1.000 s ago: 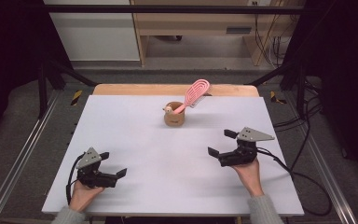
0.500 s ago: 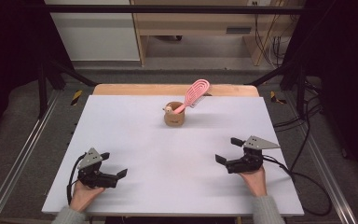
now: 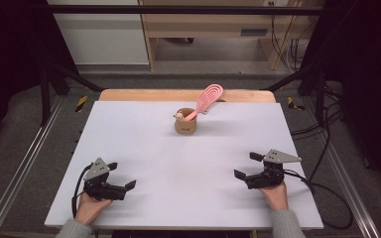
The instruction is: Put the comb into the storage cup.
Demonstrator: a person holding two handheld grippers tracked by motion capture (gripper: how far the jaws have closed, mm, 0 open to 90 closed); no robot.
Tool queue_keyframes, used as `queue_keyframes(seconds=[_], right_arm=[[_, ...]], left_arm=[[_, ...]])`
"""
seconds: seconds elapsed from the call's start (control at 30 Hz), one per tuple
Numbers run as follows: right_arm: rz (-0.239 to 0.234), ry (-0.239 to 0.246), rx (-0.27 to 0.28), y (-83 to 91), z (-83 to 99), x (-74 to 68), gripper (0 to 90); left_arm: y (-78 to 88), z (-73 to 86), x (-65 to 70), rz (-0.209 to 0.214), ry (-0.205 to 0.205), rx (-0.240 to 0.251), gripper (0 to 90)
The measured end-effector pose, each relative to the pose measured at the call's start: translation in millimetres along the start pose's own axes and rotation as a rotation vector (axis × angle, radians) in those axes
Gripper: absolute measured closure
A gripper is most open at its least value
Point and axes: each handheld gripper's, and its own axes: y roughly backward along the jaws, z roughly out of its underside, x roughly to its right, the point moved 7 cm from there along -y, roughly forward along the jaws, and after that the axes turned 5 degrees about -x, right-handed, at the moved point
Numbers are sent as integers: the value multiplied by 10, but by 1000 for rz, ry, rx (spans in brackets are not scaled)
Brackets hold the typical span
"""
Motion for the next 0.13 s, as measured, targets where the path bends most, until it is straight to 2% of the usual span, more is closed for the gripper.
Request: queue_keyframes(seconds=[0.13], right_arm=[[0,-4,-4,7,13,11,2]], left_arm=[[-12,2,0,4,-1,-6,0]])
